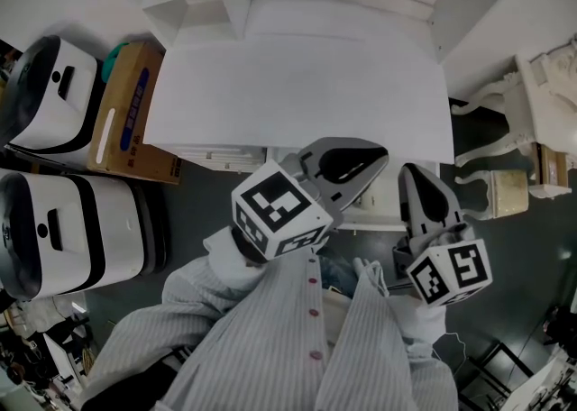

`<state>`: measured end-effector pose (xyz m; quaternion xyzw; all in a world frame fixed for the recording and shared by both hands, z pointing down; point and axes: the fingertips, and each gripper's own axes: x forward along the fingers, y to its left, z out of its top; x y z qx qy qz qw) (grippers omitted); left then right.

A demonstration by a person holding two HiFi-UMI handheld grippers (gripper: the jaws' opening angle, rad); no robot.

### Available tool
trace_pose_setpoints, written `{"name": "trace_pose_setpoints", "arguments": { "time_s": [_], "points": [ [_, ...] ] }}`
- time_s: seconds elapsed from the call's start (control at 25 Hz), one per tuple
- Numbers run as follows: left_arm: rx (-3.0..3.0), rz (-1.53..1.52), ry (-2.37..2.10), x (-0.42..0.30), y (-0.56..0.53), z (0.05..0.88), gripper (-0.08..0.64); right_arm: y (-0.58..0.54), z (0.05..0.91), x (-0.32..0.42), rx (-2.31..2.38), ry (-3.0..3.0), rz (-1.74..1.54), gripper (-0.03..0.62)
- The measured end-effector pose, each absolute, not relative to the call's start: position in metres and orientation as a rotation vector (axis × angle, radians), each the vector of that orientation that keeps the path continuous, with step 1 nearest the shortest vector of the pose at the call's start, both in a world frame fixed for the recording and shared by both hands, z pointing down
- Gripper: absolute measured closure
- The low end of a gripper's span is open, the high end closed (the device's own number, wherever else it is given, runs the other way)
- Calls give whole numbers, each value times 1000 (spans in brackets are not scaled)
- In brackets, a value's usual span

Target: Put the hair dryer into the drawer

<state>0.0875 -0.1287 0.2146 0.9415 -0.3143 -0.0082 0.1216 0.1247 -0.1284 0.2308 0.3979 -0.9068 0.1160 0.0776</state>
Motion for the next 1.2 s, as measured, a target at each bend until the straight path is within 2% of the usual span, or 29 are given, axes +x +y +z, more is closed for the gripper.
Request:
{"name": "trace_pose_setpoints", "arguments": {
  "time_s": [1.2],
  "points": [
    [2730,62,-948,72,-137,226,551,-139,237,106,1143,-2708,388,581]
  ]
}}
